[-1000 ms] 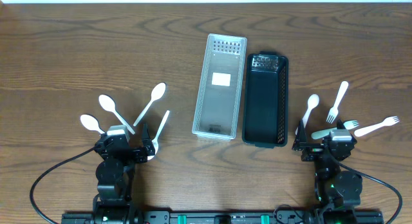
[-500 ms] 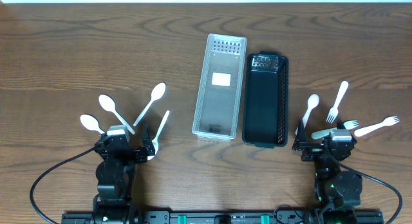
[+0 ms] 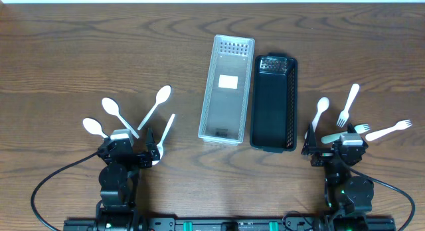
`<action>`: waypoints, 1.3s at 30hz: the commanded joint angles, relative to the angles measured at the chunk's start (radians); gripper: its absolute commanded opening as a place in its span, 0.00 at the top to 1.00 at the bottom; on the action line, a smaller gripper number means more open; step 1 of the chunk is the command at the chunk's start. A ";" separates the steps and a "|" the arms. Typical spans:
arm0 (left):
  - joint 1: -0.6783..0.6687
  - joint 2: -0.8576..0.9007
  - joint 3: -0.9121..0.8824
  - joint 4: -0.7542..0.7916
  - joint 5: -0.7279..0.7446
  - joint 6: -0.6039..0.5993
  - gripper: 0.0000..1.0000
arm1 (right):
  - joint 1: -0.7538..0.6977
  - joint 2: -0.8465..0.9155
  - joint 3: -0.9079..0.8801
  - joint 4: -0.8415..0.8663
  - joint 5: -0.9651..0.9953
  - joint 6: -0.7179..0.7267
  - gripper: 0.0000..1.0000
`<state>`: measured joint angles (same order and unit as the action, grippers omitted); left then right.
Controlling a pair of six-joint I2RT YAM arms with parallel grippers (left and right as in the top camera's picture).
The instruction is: Pack container
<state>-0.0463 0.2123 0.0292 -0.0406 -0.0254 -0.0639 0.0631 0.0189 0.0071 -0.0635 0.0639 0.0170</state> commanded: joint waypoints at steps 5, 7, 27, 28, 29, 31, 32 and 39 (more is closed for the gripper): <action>0.001 -0.004 -0.025 -0.030 -0.005 -0.008 0.02 | -0.005 -0.003 -0.002 -0.004 0.011 -0.011 0.01; 0.001 -0.004 -0.025 -0.030 -0.005 -0.008 0.02 | -0.005 -0.003 -0.002 -0.004 0.011 -0.011 0.01; 0.001 -0.004 -0.025 -0.030 -0.005 -0.008 0.02 | -0.005 -0.003 -0.002 -0.004 0.010 -0.011 0.01; 0.001 -0.004 -0.025 -0.030 -0.005 -0.008 0.02 | -0.005 -0.003 -0.002 -0.004 0.007 -0.011 0.01; 0.001 -0.004 -0.025 -0.030 -0.005 -0.008 0.02 | -0.005 -0.003 -0.002 -0.004 0.006 -0.010 0.01; 0.001 -0.004 -0.025 -0.030 -0.005 -0.008 0.02 | -0.004 -0.003 -0.002 -0.005 0.002 -0.010 0.01; 0.001 -0.004 -0.025 -0.030 -0.005 -0.008 0.02 | -0.004 -0.003 -0.002 -0.005 0.003 -0.011 0.01; 0.001 -0.004 -0.025 -0.026 -0.012 -0.009 0.02 | -0.004 0.005 -0.002 -0.008 -0.011 0.043 0.01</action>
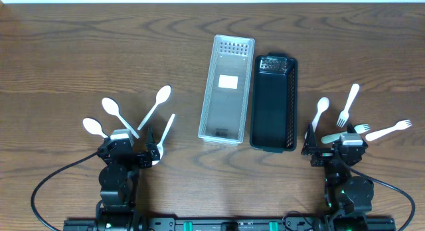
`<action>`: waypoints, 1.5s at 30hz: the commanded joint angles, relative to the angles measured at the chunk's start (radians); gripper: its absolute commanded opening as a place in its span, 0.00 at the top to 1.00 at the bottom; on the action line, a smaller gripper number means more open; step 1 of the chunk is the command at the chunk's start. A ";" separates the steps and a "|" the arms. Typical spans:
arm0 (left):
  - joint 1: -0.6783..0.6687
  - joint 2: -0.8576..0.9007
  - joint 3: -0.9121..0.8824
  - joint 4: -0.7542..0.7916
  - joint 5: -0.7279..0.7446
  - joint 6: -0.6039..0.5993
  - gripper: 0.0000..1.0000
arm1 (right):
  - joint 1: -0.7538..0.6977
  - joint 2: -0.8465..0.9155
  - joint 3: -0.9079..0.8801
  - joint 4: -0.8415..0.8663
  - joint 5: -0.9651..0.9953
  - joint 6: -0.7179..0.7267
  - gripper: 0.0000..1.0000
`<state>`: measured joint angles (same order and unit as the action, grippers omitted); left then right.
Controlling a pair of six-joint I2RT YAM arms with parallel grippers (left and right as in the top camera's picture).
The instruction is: Pack container
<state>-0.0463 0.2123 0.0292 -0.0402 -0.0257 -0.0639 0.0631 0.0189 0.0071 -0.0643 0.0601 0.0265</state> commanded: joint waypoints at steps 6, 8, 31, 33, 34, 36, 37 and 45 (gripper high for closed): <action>0.001 -0.004 -0.025 -0.027 -0.011 -0.009 0.02 | -0.004 0.071 -0.002 -0.008 -0.034 0.074 0.01; 0.001 -0.004 -0.025 -0.027 -0.011 -0.008 0.02 | -0.004 0.106 -0.002 -0.008 -0.066 0.074 0.01; 0.001 0.404 0.688 -0.533 -0.011 -0.080 0.02 | -0.106 0.897 0.835 -0.671 -0.147 0.135 0.01; 0.001 0.508 0.792 -0.623 -0.011 -0.079 0.02 | -0.117 0.996 0.948 -0.741 -0.227 0.058 0.01; 0.001 0.564 0.844 -0.670 -0.011 -0.067 0.02 | -0.118 1.044 1.000 -0.767 -0.254 0.044 0.01; 0.001 0.650 0.917 -0.732 -0.011 -0.052 0.02 | -0.118 1.113 1.065 -0.780 -0.271 0.043 0.04; 0.001 0.697 0.953 -0.757 -0.010 -0.053 0.02 | -0.118 1.143 1.087 -0.772 -0.269 0.043 0.25; 0.001 0.832 0.999 -0.756 -0.008 -0.053 0.01 | -0.118 1.345 1.117 -0.689 -0.187 0.062 0.85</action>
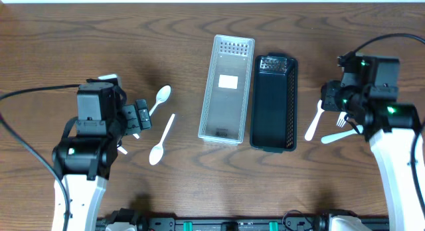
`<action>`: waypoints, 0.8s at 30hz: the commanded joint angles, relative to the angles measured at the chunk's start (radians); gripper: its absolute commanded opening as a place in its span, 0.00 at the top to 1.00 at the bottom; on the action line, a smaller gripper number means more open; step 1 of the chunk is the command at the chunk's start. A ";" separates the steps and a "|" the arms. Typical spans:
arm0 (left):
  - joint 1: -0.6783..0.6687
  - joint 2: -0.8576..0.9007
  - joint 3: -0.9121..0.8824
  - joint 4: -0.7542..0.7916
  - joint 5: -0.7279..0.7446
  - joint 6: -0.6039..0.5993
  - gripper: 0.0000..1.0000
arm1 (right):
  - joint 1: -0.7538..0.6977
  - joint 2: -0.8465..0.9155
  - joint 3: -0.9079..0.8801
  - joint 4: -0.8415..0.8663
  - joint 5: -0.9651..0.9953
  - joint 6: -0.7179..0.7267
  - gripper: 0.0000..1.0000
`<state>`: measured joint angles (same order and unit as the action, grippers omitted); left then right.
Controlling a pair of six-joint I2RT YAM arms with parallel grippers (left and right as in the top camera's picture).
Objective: Pack container
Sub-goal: 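Lower the right gripper onto a white spoon and close it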
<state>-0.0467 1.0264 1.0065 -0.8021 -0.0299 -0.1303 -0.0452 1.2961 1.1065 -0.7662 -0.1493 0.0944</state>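
Note:
A clear slotted container (227, 88) lies at the table's middle, and a black slotted container (273, 101) sits right beside it; both look empty. On the left, one white spoon (160, 98) and a second white spoon (161, 141) lie on the wood. My left gripper (135, 116) hovers just left of them, its fingers apart with nothing seen between them. To the right of the black container are a white spoon (313, 125) and a pale fork (336, 135). My right gripper (330, 98) hangs over that spoon's bowl end, its jaws hidden under the wrist.
My left arm (86, 148) covers the other spoons on the left. Likewise, the right arm (392, 125) covers the other forks on the right. Black cables arc over both outer sides of the table.
Both arms have left their folded rest poses at the front edge. The left gripper now sits beside the left spoons, the right one over the right spoon. No cutlery has moved.
At both earlier moments the arms sat folded at the front edge, with spoons lying on the left and a spoon and forks on the right. Now both arms reach out over their piles. The containers have not moved and look empty throughout.

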 commanded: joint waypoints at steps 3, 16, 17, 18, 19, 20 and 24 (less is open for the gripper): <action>0.002 0.037 0.021 0.006 -0.005 0.014 0.25 | -0.008 0.158 0.019 0.042 0.022 -0.006 0.95; 0.002 0.069 0.021 0.005 -0.005 0.014 0.77 | 0.080 0.411 0.018 0.183 -0.037 -0.026 0.99; 0.002 0.072 0.021 0.005 -0.005 0.014 0.77 | 0.091 0.423 0.018 0.194 -0.050 -0.030 0.98; 0.002 0.076 0.021 0.005 -0.005 0.014 0.77 | 0.101 0.433 0.018 0.204 -0.065 -0.033 0.98; 0.002 0.079 0.021 0.006 -0.005 0.014 0.77 | 0.107 0.441 0.018 0.214 -0.072 -0.033 0.98; 0.002 0.083 0.021 0.005 -0.005 0.014 0.77 | 0.114 0.447 0.018 0.224 -0.079 -0.033 0.97; 0.002 0.093 0.021 0.003 -0.005 0.014 0.77 | 0.134 0.457 0.018 0.244 -0.080 -0.032 0.96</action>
<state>-0.0467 1.1103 1.0069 -0.7990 -0.0299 -0.1234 0.0719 1.7458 1.1072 -0.5301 -0.1997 0.0788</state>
